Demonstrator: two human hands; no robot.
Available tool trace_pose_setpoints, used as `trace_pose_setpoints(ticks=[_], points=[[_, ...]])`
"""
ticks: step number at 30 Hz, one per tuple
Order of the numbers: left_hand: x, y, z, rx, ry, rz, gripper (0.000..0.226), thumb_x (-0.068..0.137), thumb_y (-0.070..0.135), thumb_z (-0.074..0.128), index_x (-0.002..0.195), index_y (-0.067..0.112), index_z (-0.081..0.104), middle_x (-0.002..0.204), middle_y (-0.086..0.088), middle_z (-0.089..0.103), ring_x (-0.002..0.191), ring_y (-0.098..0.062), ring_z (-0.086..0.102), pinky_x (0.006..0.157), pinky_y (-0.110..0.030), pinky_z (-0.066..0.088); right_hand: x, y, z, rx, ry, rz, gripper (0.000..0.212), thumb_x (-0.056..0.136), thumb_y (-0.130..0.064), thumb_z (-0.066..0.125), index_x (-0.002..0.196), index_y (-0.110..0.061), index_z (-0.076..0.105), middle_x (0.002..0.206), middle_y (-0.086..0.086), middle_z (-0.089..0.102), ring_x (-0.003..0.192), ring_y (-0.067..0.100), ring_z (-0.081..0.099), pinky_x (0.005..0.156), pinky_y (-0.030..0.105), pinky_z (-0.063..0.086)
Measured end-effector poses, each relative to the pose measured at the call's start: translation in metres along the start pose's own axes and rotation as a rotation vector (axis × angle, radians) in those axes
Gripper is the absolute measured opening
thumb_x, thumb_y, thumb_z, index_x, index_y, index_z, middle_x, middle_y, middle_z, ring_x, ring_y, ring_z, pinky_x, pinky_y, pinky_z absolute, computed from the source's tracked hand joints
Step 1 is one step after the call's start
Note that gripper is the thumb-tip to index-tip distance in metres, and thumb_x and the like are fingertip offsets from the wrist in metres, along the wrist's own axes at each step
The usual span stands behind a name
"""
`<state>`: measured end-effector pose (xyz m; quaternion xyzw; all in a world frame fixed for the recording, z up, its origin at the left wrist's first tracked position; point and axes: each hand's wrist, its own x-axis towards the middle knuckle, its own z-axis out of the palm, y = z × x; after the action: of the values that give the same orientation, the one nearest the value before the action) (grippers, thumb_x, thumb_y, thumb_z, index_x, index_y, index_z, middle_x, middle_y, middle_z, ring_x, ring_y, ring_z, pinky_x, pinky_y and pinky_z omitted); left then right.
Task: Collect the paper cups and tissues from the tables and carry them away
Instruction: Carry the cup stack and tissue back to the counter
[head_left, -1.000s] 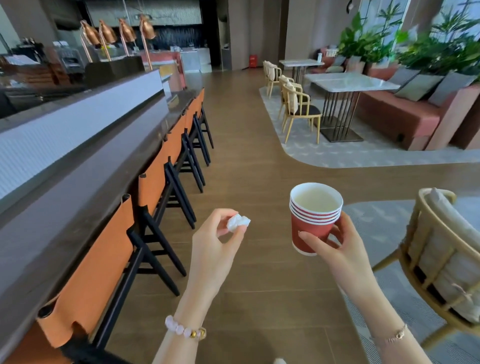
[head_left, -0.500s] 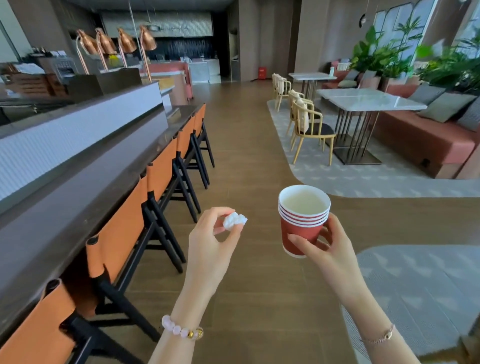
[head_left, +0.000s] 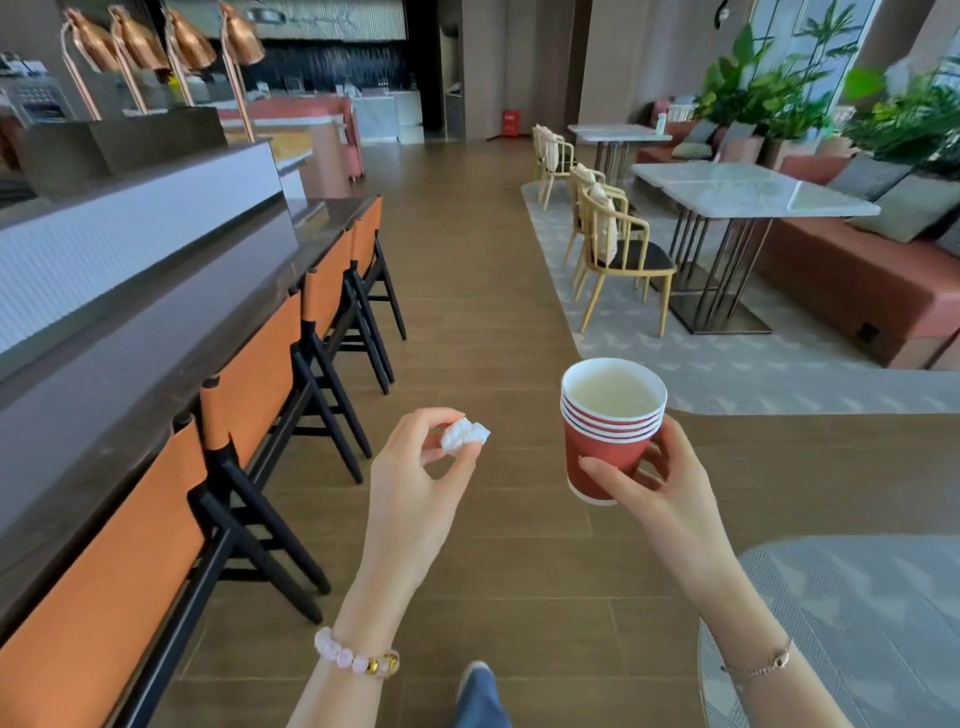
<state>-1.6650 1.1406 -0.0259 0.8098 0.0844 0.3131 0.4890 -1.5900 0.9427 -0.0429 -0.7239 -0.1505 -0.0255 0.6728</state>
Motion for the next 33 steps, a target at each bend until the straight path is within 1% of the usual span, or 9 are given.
trace_pose_setpoints(ticks=[3, 7, 10, 13, 17, 22, 27, 30, 33], points=[[0.074, -0.028, 0.017, 0.003, -0.004, 0.020, 0.017, 0.084, 0.016, 0.067, 0.099, 0.024, 0.063, 0.099, 0.015, 0.064, 0.098, -0.001, 0.059, 0.084, -0.012, 0.047, 0.071, 0.016, 0.022, -0.010, 0.009, 0.003, 0.061, 0.069, -0.015, 0.082, 0.122, -0.027, 0.054, 0.103, -0.013, 0.068, 0.095, -0.002, 0.063, 0.074, 0.009, 0.048], [0.178, -0.058, 0.036, -0.004, -0.031, 0.035, 0.017, 0.085, 0.017, 0.066, 0.098, 0.027, 0.061, 0.098, 0.016, 0.064, 0.098, -0.003, 0.059, 0.084, -0.014, 0.047, 0.171, 0.029, 0.052, -0.018, 0.008, 0.020, 0.060, 0.070, -0.016, 0.083, 0.121, -0.030, 0.054, 0.106, -0.012, 0.067, 0.094, -0.003, 0.063, 0.073, 0.011, 0.049], [0.244, -0.079, 0.047, 0.011, -0.031, 0.045, 0.019, 0.084, 0.017, 0.067, 0.098, 0.029, 0.061, 0.098, 0.017, 0.064, 0.097, -0.001, 0.059, 0.083, -0.014, 0.047, 0.237, 0.039, 0.073, -0.014, 0.026, 0.023, 0.058, 0.069, -0.018, 0.083, 0.118, -0.031, 0.055, 0.105, -0.012, 0.067, 0.093, -0.004, 0.063, 0.071, 0.009, 0.048], [0.297, -0.099, 0.058, 0.019, -0.037, 0.035, 0.021, 0.084, 0.016, 0.067, 0.099, 0.029, 0.060, 0.098, 0.017, 0.064, 0.097, -0.001, 0.059, 0.083, -0.015, 0.047, 0.293, 0.050, 0.091, -0.017, 0.015, 0.027, 0.057, 0.070, -0.020, 0.082, 0.119, -0.028, 0.055, 0.106, -0.013, 0.067, 0.095, -0.004, 0.062, 0.073, 0.007, 0.048], [0.359, -0.127, 0.072, 0.015, -0.036, 0.023, 0.022, 0.084, 0.017, 0.067, 0.100, 0.030, 0.060, 0.098, 0.017, 0.064, 0.098, -0.001, 0.060, 0.084, -0.013, 0.046, 0.365, 0.064, 0.112, -0.005, 0.003, 0.021, 0.058, 0.070, -0.020, 0.082, 0.120, -0.027, 0.055, 0.107, -0.012, 0.067, 0.097, -0.003, 0.062, 0.076, 0.013, 0.047], [0.440, -0.169, 0.099, 0.016, -0.007, -0.003, 0.020, 0.084, 0.017, 0.067, 0.101, 0.027, 0.061, 0.099, 0.015, 0.065, 0.098, -0.001, 0.060, 0.085, -0.018, 0.049, 0.462, 0.091, 0.137, 0.013, -0.025, 0.004, 0.062, 0.069, -0.019, 0.082, 0.122, -0.030, 0.053, 0.106, -0.017, 0.066, 0.096, -0.006, 0.061, 0.073, 0.006, 0.046], [0.549, -0.208, 0.140, 0.028, 0.022, 0.006, 0.018, 0.085, 0.015, 0.067, 0.099, 0.025, 0.062, 0.098, 0.015, 0.065, 0.098, -0.002, 0.059, 0.086, -0.022, 0.050, 0.581, 0.123, 0.157, 0.033, -0.057, -0.011, 0.061, 0.070, -0.019, 0.082, 0.121, -0.033, 0.052, 0.106, -0.018, 0.067, 0.098, -0.004, 0.062, 0.074, 0.008, 0.048], [0.625, -0.223, 0.167, 0.028, 0.028, 0.019, 0.018, 0.085, 0.014, 0.067, 0.099, 0.024, 0.062, 0.098, 0.014, 0.065, 0.098, -0.002, 0.059, 0.086, -0.021, 0.049, 0.660, 0.137, 0.165, 0.040, -0.060, -0.024, 0.060, 0.069, -0.021, 0.082, 0.120, -0.033, 0.053, 0.103, -0.022, 0.067, 0.097, -0.004, 0.062, 0.073, 0.007, 0.047], [0.694, -0.236, 0.193, 0.031, 0.042, 0.034, 0.018, 0.085, 0.014, 0.067, 0.100, 0.023, 0.062, 0.099, 0.014, 0.065, 0.099, -0.003, 0.060, 0.086, -0.018, 0.048, 0.736, 0.148, 0.171, 0.045, -0.076, -0.035, 0.060, 0.068, -0.021, 0.083, 0.120, -0.030, 0.054, 0.104, -0.017, 0.068, 0.098, -0.002, 0.062, 0.075, 0.008, 0.048]])
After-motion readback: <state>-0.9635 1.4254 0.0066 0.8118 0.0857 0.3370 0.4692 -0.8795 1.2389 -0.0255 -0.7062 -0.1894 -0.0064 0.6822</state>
